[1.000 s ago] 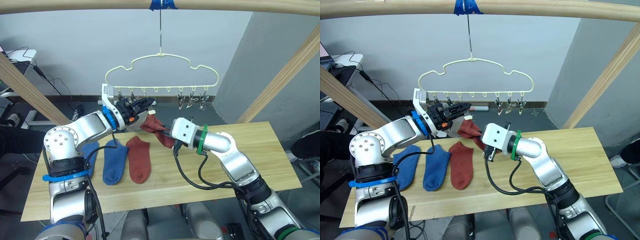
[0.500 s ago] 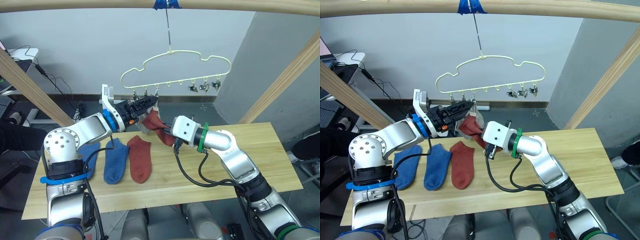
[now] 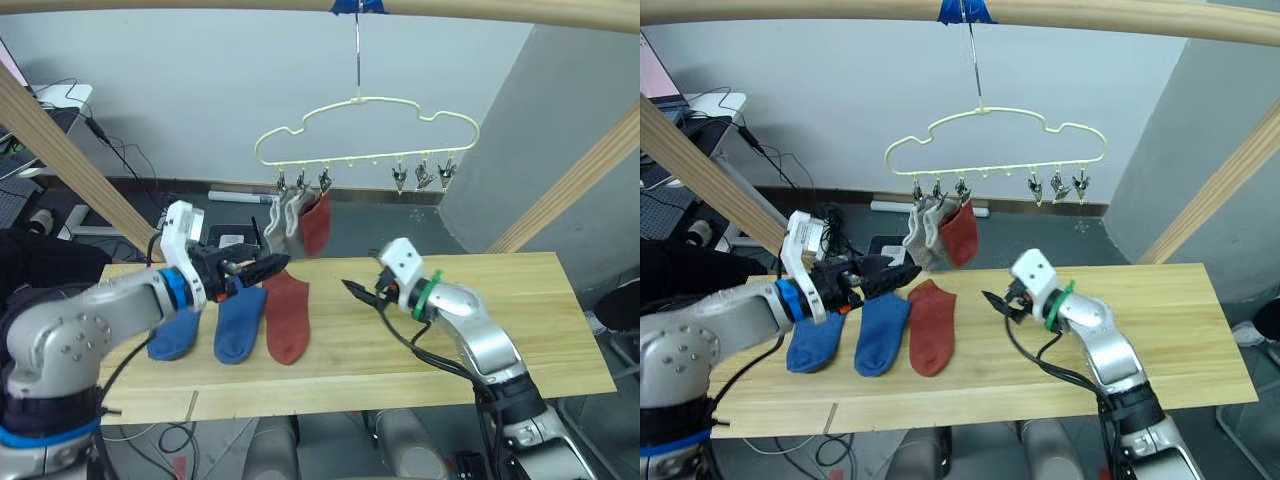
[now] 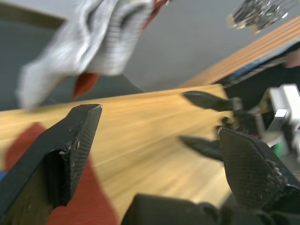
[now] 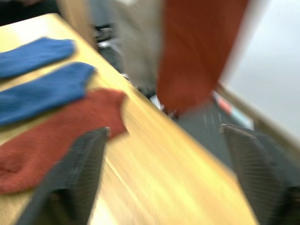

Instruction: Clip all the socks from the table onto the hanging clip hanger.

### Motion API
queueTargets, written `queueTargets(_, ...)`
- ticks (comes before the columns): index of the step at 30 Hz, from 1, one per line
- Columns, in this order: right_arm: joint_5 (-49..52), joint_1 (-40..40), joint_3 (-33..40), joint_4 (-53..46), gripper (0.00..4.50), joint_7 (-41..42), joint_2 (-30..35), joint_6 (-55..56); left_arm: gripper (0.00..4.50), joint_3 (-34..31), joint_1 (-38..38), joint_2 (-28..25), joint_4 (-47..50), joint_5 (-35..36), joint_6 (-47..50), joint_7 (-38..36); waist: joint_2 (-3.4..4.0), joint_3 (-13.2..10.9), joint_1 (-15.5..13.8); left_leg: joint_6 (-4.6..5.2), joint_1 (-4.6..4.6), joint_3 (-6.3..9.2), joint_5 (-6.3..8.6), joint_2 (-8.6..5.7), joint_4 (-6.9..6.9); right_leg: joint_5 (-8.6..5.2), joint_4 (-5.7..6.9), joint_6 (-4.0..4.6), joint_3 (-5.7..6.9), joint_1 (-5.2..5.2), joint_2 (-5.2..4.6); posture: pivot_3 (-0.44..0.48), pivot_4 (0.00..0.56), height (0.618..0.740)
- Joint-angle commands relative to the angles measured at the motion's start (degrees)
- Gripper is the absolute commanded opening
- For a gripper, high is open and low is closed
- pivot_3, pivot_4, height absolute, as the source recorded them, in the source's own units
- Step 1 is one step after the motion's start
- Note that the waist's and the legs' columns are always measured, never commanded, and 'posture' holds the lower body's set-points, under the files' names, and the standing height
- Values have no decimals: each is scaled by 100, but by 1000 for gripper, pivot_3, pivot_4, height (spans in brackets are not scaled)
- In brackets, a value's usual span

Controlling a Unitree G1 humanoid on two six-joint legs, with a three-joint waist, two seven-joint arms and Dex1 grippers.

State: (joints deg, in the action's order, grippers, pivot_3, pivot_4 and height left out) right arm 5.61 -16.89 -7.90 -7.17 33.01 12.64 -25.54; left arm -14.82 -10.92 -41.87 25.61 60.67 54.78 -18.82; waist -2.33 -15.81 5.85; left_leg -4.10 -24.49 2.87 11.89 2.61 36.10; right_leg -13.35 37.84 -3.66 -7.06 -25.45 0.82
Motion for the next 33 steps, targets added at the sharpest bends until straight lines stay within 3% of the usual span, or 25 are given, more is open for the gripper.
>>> queueTargets(1,302,229,509,-944,4192,-632,-261,-406,4500,42,264,89,483,-486,-721,-517,0,0,-31,0,-1,0,0,1,0,-3,4,-1,0,-2,1,-42,230,740)
queueTargets(2,365,311,683,-1136,4192,-894,-415,-553,4500,-34,265,254,408,-344,-730,-464,0,0,-46,0,0,1,0,2,0,-12,6,-12,2,-2,4,-41,238,740)
queueTargets(4,386,325,905,-1530,4192,-1316,-554,-1042,4500,8,367,186,419,-285,-945,-1213,1,0,-78,0,2,0,-1,2,2,-17,9,-21,0,-1,4,-44,240,740)
queueTargets(9,753,65,981,-1972,4192,-1208,-445,-1195,4500,-43,673,316,473,-673,-1685,-1855,1,0,-80,0,2,-15,-1,1,6,-22,2,-10,-10,0,2,-54,248,740)
queueTargets(12,419,-427,678,-1874,4192,-1611,-612,-915,4500,230,1087,337,687,-1557,-2743,-2504,5,-2,-41,1,4,-18,-1,6,1,-20,2,-13,-10,-5,6,-58,252,740)
queueTargets(25,435,-1074,653,-1425,4192,-2084,-856,-698,4500,269,1143,758,1035,-1758,-3508,-2574,5,-2,-108,1,-10,-8,-1,5,1,-19,0,-13,-1,-7,3,-40,254,740)
queueTargets(33,604,-771,566,-1807,4192,-1964,-683,-981,4500,235,1255,736,1043,-1717,-3481,-2582,5,-2,-113,1,-9,-1,-1,7,1,-20,4,-13,5,-6,6,-35,255,740)
